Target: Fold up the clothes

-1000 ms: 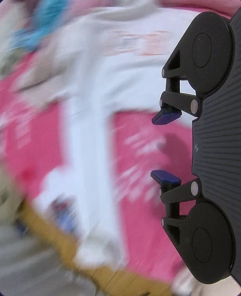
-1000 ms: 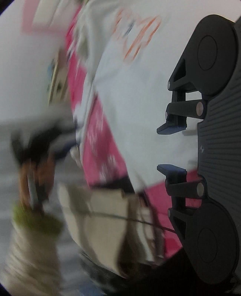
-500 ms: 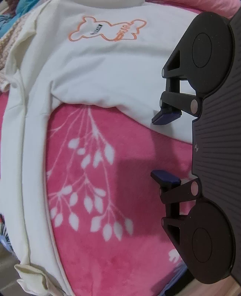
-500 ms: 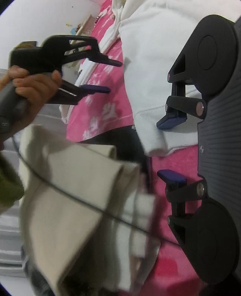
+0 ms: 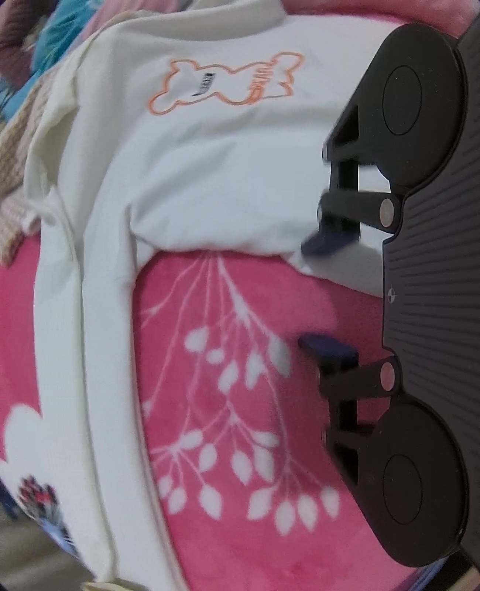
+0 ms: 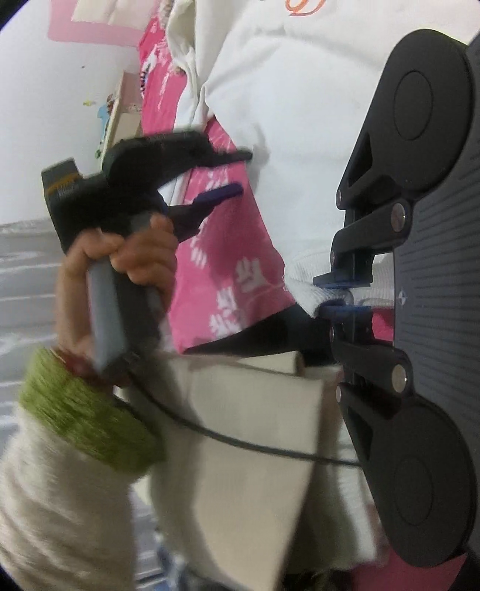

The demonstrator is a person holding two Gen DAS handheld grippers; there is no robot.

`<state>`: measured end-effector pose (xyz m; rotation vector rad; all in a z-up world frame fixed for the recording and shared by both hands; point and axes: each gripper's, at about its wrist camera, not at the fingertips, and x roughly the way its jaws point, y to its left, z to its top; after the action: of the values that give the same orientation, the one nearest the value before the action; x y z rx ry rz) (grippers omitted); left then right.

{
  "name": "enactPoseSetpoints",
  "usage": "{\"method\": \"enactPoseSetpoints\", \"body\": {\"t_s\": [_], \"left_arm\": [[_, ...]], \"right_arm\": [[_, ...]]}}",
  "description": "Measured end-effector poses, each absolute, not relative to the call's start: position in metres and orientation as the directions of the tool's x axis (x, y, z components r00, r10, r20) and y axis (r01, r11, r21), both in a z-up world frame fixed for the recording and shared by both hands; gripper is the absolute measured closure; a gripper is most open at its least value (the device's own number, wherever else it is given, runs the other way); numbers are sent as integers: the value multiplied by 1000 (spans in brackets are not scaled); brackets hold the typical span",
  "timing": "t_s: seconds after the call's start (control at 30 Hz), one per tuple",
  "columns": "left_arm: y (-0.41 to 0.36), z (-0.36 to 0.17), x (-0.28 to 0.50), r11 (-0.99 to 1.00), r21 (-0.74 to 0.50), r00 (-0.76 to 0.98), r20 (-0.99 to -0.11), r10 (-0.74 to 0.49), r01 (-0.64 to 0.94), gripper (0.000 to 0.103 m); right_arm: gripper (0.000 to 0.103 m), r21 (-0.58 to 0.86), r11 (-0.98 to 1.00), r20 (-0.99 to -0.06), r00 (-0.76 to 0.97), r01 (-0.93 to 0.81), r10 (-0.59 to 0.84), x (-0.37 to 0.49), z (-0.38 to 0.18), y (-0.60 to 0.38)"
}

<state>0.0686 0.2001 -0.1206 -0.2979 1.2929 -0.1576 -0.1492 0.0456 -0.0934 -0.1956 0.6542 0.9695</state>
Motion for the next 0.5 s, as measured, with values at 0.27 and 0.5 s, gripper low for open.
{"method": "enactPoseSetpoints", "body": {"t_s": [0.27, 0.5], "left_arm": [[218, -86, 45, 968, -250, 320, -920, -225, -38, 103], [222, -106, 43, 995, -93, 252, -964, -79, -47, 103]], "right_arm": [[93, 258, 516, -523, 331, -817, 785, -151, -71, 36], [89, 301, 494, -584, 252, -816, 772, -156, -93, 47]]}}
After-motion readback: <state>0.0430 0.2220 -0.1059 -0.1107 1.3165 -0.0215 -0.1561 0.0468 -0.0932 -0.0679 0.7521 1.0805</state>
